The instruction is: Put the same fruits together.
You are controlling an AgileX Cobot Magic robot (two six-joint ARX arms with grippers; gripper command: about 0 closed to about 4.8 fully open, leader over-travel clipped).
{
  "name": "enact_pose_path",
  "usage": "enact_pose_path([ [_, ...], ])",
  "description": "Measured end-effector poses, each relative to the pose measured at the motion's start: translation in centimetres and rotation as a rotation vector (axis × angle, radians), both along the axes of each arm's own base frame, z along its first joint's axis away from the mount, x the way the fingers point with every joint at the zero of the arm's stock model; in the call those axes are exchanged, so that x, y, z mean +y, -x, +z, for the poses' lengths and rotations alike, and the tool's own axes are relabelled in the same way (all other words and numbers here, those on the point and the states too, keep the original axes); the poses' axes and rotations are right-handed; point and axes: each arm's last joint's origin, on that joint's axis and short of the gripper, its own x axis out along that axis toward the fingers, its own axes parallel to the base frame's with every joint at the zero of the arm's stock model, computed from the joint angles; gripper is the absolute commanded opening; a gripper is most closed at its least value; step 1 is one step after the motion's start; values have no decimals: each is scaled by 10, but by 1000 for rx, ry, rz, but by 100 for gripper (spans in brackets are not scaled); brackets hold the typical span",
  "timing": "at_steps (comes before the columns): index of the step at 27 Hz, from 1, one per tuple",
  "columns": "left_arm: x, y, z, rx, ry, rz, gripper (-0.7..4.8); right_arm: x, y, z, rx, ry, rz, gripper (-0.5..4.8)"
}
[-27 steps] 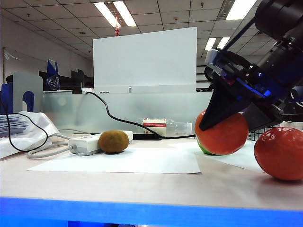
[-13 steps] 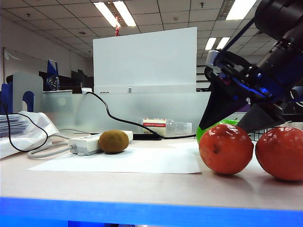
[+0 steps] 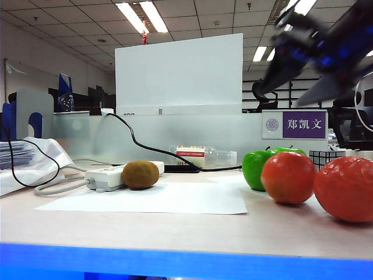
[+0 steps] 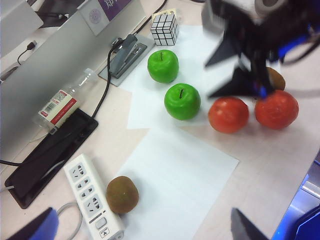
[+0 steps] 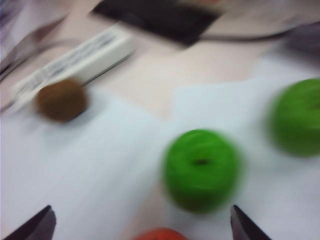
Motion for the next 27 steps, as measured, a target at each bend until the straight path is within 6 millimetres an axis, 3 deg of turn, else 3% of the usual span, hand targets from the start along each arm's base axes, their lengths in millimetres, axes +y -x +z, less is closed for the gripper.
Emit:
enact_pose_path([
  [5, 0, 0, 0, 1, 0, -1, 479, -47, 23, 18, 31, 31, -180, 479],
  [10, -1, -1, 0, -3, 5, -4, 479, -78, 64, 29, 102, 112, -267, 479],
  [16, -2, -2, 3, -25, 26, -13, 479, -78, 89, 32, 163, 123, -272, 479],
  [27, -2, -1, 3, -19, 35, -30, 479, -79, 83, 3, 347, 55, -320, 479],
])
